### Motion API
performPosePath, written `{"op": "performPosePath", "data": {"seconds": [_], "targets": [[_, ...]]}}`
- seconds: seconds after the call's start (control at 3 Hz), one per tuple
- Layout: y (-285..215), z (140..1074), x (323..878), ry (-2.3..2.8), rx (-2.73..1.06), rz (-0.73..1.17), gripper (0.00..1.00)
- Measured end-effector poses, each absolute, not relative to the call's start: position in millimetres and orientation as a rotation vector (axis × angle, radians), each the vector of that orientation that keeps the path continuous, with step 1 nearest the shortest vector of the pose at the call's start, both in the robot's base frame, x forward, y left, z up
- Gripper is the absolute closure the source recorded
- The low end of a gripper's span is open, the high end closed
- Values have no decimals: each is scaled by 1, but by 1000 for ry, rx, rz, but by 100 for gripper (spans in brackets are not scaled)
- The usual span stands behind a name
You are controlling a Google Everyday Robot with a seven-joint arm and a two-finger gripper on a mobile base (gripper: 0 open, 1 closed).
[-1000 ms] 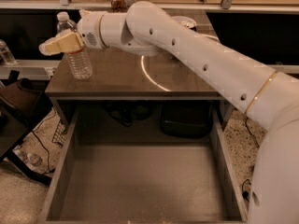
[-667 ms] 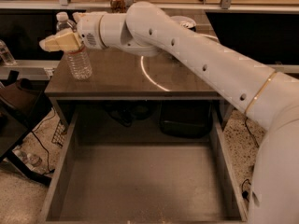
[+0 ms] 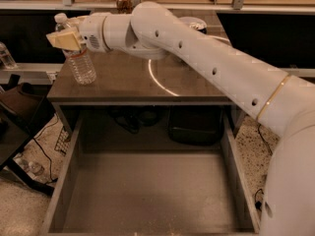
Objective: Place water bottle into top drawer
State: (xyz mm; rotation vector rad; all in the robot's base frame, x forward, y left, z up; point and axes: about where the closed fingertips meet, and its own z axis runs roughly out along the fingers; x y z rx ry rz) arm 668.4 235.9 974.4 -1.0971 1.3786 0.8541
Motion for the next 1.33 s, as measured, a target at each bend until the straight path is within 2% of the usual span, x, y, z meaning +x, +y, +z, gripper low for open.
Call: {"op": "performPosePath", "data": {"seconds": [0.33, 0.67, 1.33], "targets": [[238, 974, 667, 1377, -1100, 857, 96], [240, 974, 666, 1376, -1102, 859, 100], [168, 1019, 632, 1381, -1016, 794, 100]]}}
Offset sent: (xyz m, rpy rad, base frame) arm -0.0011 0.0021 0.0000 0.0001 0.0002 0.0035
